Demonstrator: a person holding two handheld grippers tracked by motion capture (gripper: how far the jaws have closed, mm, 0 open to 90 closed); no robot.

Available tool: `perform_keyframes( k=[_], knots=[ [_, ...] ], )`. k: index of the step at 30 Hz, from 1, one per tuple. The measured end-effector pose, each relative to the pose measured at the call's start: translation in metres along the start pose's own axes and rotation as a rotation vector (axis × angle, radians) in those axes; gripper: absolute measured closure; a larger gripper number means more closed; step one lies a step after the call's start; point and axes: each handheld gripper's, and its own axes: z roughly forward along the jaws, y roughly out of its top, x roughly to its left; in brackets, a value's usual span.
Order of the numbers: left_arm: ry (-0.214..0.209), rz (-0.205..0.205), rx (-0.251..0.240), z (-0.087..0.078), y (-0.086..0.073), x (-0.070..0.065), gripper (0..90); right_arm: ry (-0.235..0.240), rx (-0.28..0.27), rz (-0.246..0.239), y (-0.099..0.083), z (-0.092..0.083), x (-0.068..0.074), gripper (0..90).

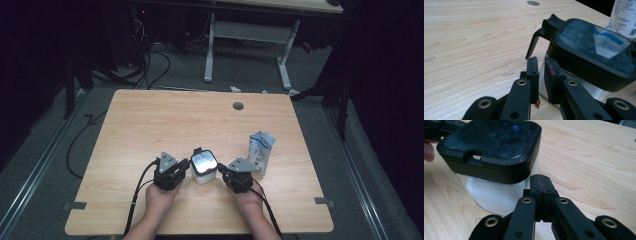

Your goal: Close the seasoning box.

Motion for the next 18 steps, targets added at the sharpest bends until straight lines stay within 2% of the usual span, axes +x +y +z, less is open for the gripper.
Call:
perform_keyframes(
  k=[3, 5, 11, 18],
  knots=[
    [0.026, -0.006, -0.01, -0.004, 0.001, 0.008, 79.6, -0.008, -0.004, 0.004, -0.001, -0.002, -0.001, 89.9],
    [0.047, 0.012, -0.007, -0.01, 0.0, 0.014, 79.3, -0.009, -0.006, 0.007, -0.002, -0.003, -0.002, 89.9],
    [0.109, 0.015, 0.004, -0.031, -0.006, 0.039, 74.6, 0.001, -0.008, -0.006, -0.002, -0.006, 0.002, 89.9],
    [0.138, 0.021, 0.006, -0.046, -0.009, 0.058, 60.2, 0.003, -0.012, -0.008, -0.003, -0.009, 0.007, 89.9]
  ],
)
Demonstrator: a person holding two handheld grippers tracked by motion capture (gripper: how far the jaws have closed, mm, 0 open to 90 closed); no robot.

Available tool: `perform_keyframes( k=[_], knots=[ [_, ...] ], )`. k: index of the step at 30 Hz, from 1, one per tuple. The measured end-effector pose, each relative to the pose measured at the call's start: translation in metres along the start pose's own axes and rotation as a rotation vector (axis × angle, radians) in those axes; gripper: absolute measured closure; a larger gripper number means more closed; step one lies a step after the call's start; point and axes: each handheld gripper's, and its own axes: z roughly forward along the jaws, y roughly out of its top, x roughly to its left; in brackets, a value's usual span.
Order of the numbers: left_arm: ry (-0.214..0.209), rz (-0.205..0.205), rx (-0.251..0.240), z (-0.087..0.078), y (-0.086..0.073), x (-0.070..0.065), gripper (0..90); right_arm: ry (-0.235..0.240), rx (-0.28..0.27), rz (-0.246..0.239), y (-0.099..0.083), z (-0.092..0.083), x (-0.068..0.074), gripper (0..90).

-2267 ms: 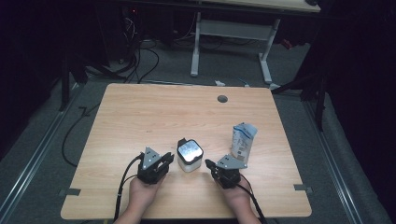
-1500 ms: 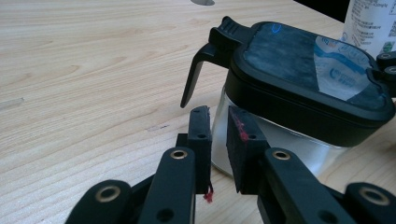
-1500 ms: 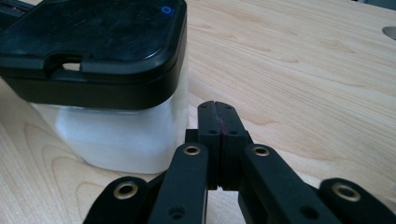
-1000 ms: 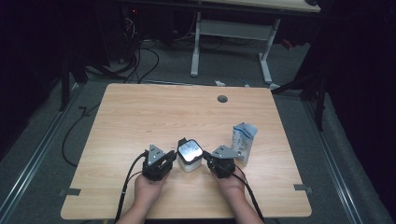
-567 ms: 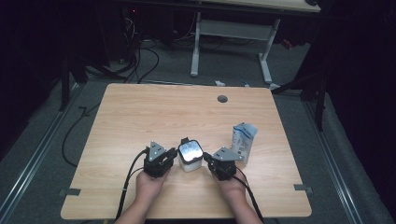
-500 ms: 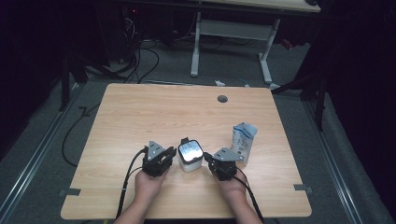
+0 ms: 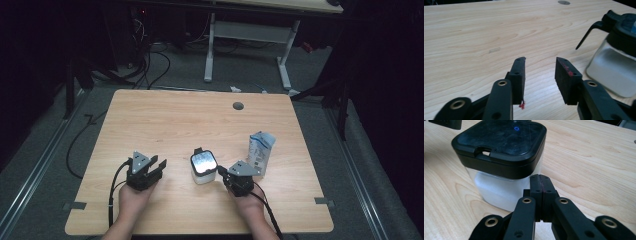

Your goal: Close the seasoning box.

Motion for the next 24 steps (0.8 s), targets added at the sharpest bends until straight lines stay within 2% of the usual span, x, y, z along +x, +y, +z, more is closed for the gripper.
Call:
perform_keyframes(
  k=[8, 24],
  knots=[
    [0.018, -0.016, 0.003, -0.009, -0.005, 0.015, 58.1, 0.017, -0.008, -0.012, -0.001, -0.006, 0.009, 89.9],
    [0.013, -0.02, -0.005, -0.014, -0.008, 0.018, 57.9, 0.038, -0.021, -0.021, -0.003, -0.01, 0.021, 89.9]
  ],
)
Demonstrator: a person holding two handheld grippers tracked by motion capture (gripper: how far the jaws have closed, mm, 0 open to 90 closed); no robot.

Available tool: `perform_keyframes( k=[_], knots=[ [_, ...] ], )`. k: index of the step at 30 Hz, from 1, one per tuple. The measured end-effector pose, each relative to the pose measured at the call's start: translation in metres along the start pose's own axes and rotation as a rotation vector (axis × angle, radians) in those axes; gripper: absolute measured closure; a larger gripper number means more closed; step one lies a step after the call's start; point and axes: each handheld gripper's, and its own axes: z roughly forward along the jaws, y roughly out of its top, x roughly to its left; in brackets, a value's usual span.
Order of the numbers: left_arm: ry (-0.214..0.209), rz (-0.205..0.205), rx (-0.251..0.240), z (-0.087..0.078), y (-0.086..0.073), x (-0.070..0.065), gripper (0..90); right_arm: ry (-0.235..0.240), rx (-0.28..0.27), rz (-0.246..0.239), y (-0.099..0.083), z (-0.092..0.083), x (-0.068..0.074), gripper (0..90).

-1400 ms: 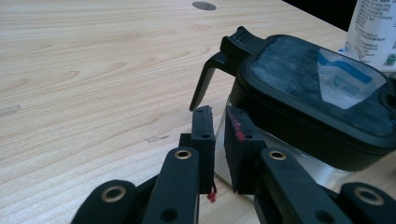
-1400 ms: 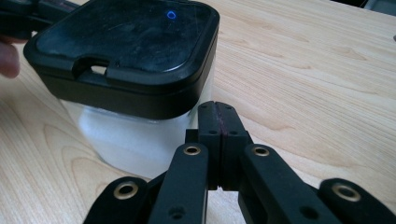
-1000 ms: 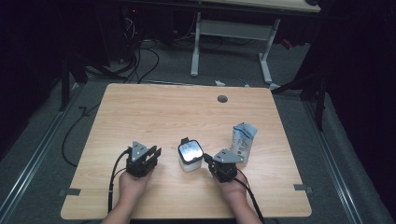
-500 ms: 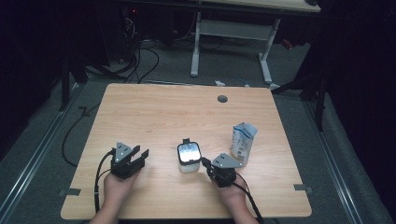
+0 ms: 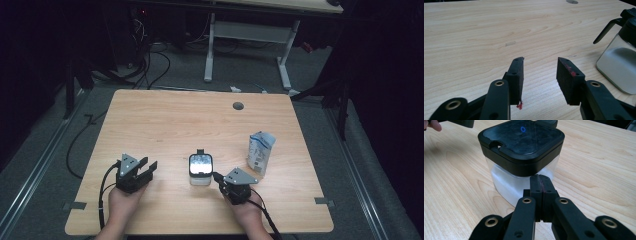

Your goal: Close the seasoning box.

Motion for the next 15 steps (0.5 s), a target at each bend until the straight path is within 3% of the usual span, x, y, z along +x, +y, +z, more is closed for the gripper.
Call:
perform_keyframes(
  k=[9, 15],
  knots=[
    [-0.009, 0.002, -0.002, -0.003, -0.002, 0.0, 57.2, -0.009, -0.005, -0.002, 0.0, -0.003, -0.003, 88.4],
    [0.01, 0.049, 0.016, -0.011, -0.007, 0.004, 56.0, -0.063, 0.012, 0.032, -0.007, -0.014, -0.025, 74.9]
  ],
)
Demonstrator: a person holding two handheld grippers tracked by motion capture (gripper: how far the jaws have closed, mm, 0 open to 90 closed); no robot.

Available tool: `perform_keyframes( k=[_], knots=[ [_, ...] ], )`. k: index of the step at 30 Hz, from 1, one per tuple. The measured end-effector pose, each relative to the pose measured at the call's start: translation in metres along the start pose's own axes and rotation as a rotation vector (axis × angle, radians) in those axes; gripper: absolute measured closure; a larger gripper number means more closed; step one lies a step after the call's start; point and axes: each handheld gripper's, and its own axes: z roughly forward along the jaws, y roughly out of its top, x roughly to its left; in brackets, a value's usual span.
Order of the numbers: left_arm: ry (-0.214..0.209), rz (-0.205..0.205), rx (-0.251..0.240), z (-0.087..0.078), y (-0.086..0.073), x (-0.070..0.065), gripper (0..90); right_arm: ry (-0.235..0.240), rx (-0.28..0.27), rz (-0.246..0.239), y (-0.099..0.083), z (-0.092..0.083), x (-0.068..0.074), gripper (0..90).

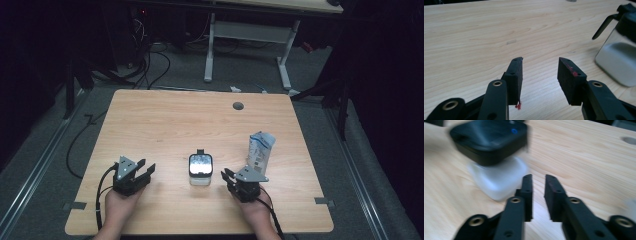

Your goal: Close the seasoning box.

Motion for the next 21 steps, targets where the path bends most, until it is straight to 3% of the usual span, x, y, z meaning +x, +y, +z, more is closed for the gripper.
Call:
perform_keyframes(
  k=[6, 9, 12, 18, 21],
  knots=[
    [0.028, 0.061, 0.018, -0.026, -0.022, 0.007, 49.7, -0.074, 0.007, 0.069, -0.023, -0.032, -0.036, 61.2],
    [0.021, 0.035, 0.032, -0.038, -0.036, 0.011, 49.8, -0.096, -0.01, 0.104, -0.042, -0.052, -0.046, 58.5],
    [0.025, 0.033, 0.026, -0.042, -0.037, 0.012, 48.9, -0.108, -0.007, 0.116, -0.046, -0.06, -0.049, 56.5],
    [0.036, 0.037, 0.037, -0.043, -0.036, 0.01, 46.7, -0.099, -0.014, 0.081, -0.043, -0.055, -0.045, 55.6],
    [0.039, 0.047, 0.054, -0.04, -0.035, 0.009, 44.9, -0.092, -0.013, 0.09, -0.045, -0.055, -0.046, 55.1]
  ],
)
